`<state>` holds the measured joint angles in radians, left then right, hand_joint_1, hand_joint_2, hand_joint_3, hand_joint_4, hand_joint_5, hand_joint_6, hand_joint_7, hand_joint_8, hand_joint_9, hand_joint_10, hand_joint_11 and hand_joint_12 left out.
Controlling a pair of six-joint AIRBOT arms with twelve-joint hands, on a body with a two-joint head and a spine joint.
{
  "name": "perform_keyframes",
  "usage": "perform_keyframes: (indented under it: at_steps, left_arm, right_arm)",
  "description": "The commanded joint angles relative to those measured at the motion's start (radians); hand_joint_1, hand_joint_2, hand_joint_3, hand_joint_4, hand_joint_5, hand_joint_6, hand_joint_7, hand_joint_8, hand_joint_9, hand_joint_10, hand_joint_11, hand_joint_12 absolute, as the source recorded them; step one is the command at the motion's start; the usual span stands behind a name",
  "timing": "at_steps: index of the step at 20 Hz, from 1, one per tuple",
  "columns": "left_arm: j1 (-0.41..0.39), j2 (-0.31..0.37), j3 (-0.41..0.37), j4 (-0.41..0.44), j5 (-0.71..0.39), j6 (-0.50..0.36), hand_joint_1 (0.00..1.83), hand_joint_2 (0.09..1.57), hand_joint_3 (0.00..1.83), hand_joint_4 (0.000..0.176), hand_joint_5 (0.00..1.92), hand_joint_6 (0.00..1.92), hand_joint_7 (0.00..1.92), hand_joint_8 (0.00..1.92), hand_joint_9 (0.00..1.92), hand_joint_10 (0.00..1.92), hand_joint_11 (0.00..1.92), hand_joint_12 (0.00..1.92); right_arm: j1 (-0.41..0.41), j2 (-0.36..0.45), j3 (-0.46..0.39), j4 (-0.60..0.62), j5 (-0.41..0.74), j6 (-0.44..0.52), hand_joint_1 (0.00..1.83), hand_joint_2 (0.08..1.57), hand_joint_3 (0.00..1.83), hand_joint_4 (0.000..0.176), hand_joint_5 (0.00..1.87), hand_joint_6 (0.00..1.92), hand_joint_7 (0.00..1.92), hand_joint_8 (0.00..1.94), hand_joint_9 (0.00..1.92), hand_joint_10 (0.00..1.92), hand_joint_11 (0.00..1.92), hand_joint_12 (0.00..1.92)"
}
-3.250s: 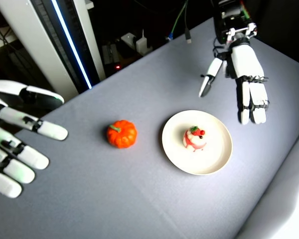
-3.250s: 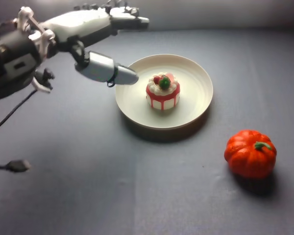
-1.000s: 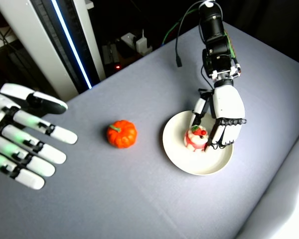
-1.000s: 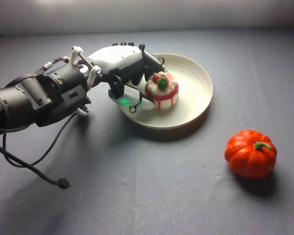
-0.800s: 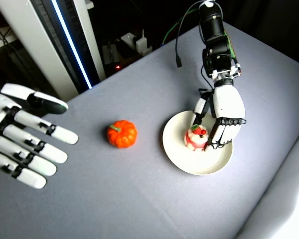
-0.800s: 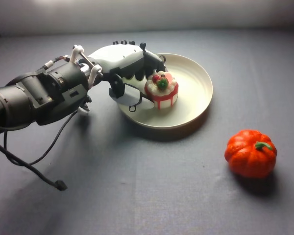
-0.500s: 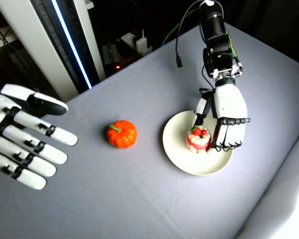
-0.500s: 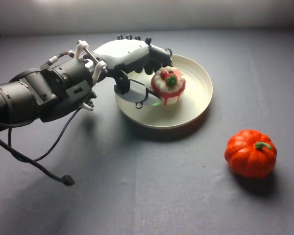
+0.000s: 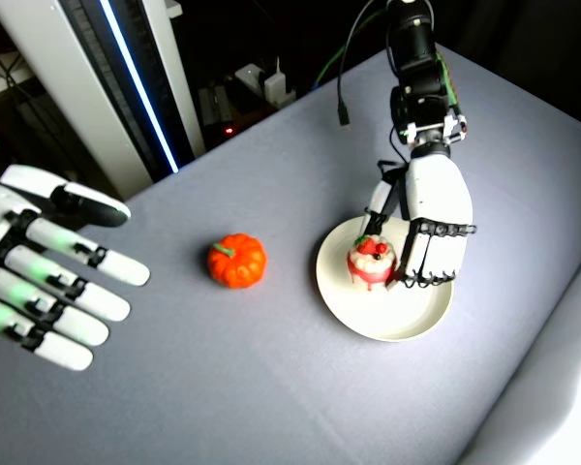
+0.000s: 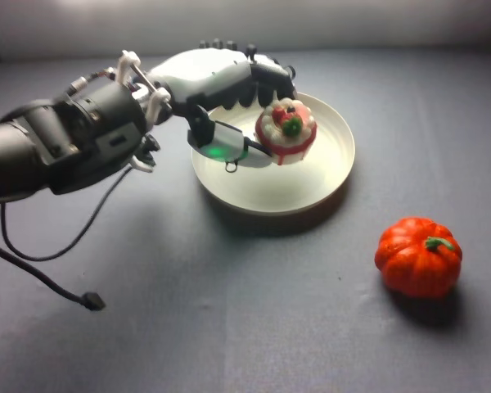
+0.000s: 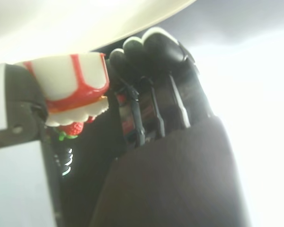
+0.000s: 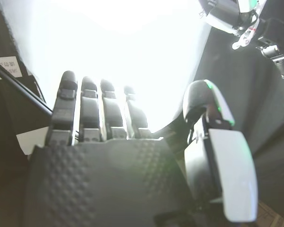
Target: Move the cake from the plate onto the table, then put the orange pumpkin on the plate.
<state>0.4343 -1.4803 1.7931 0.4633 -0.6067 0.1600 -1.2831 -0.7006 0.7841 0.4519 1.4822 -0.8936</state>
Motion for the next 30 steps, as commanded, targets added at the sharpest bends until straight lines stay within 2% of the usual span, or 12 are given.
perform_keyframes:
  at_steps: [1,3,5,7,11,12,14,16,21,23,27,30]
  left_arm:
    - [-0.019,0.017,-0.006,-0.023,-0.101,-0.003,1.04,1.07,0.01,0.000,0.46,1.09,0.19,1.66,0.25,1.90,0.43,1.92]
    - [-0.029,0.040,-0.028,-0.014,-0.097,-0.003,1.10,1.24,0.10,0.000,0.67,1.56,0.58,1.60,0.51,1.92,0.64,1.92]
    - [-0.040,0.059,-0.049,0.000,-0.092,-0.003,1.09,1.21,0.09,0.000,0.71,1.47,0.50,1.74,0.48,1.92,0.59,1.92]
    - [-0.044,0.069,-0.060,-0.001,-0.103,-0.003,1.29,1.10,0.02,0.000,0.72,1.90,0.71,1.91,0.75,1.92,0.83,1.92]
    - [-0.041,0.092,-0.078,-0.025,-0.129,-0.003,1.24,1.14,0.02,0.000,0.86,1.92,0.93,1.92,0.88,1.92,0.86,1.92]
    - [-0.040,0.108,-0.089,-0.030,-0.133,-0.003,1.24,1.16,0.03,0.000,1.00,1.92,1.19,1.92,1.25,1.92,1.28,1.92]
    - [-0.048,0.136,-0.113,-0.027,-0.126,-0.003,1.30,1.15,0.02,0.000,1.08,1.92,1.31,1.92,1.39,1.92,1.43,1.92]
    - [-0.052,0.172,-0.140,-0.018,-0.116,-0.003,1.34,1.16,0.02,0.000,0.95,1.92,1.10,1.92,1.13,1.92,1.20,1.92]
    - [-0.052,0.266,-0.204,0.052,-0.073,-0.003,1.44,1.18,0.01,0.000,0.89,1.92,1.02,1.92,1.12,1.92,1.24,1.92]
    - [-0.053,0.306,-0.231,0.082,-0.048,-0.003,1.12,0.97,0.80,0.000,0.69,1.82,0.63,1.82,0.78,1.92,0.87,1.92]
    - [-0.017,0.371,-0.268,0.079,-0.045,-0.003,1.36,1.09,0.12,0.000,0.84,1.92,1.05,1.92,1.18,1.92,1.32,1.92]
    - [0.036,0.422,-0.303,0.018,-0.075,-0.003,1.52,1.11,0.02,0.000,0.86,1.92,1.04,1.92,1.19,1.92,1.34,1.92]
  right_arm:
    - [0.005,0.000,0.006,0.004,0.118,0.007,0.12,1.28,0.00,0.043,0.00,0.00,0.00,0.00,0.00,0.00,0.00,0.18]
    - [0.005,-0.002,0.006,0.004,0.113,0.007,0.13,1.28,0.00,0.038,0.00,0.00,0.00,0.00,0.00,0.00,0.00,0.06]
    - [0.005,-0.003,0.007,0.004,0.109,0.007,0.12,1.28,0.00,0.038,0.00,0.00,0.00,0.00,0.00,0.00,0.00,0.02]
    - [0.005,-0.003,0.007,0.004,0.108,0.007,0.13,1.26,0.00,0.035,0.00,0.00,0.00,0.00,0.00,0.00,0.00,0.00]
    - [0.005,-0.003,0.007,0.004,0.104,0.007,0.12,1.27,0.00,0.037,0.00,0.00,0.00,0.00,0.00,0.00,0.00,0.00]
    - [0.005,-0.003,0.007,0.004,0.100,0.007,0.13,1.25,0.00,0.042,0.00,0.00,0.00,0.00,0.00,0.00,0.00,0.00]
    - [0.005,-0.003,0.007,0.004,0.098,0.007,0.13,1.26,0.00,0.041,0.00,0.00,0.00,0.00,0.00,0.00,0.00,0.00]
    - [0.006,-0.004,0.007,0.004,0.092,0.007,0.11,1.27,0.00,0.031,0.00,0.00,0.00,0.00,0.00,0.00,0.00,0.00]
    - [0.006,-0.011,0.007,0.004,0.079,0.007,0.13,1.23,0.00,0.078,0.00,0.00,0.00,0.00,0.00,0.00,0.00,0.00]
    - [0.006,-0.013,0.007,0.004,0.077,0.007,0.12,1.21,0.00,0.094,0.00,0.00,0.00,0.00,0.00,0.00,0.00,0.00]
    - [0.006,-0.014,0.006,0.005,0.073,0.007,0.09,1.23,0.00,0.074,0.00,0.00,0.00,0.00,0.00,0.00,0.00,0.00]
    - [0.006,-0.014,0.005,0.006,0.072,0.007,0.09,1.25,0.00,0.086,0.00,0.00,0.00,0.00,0.00,0.00,0.00,0.00]
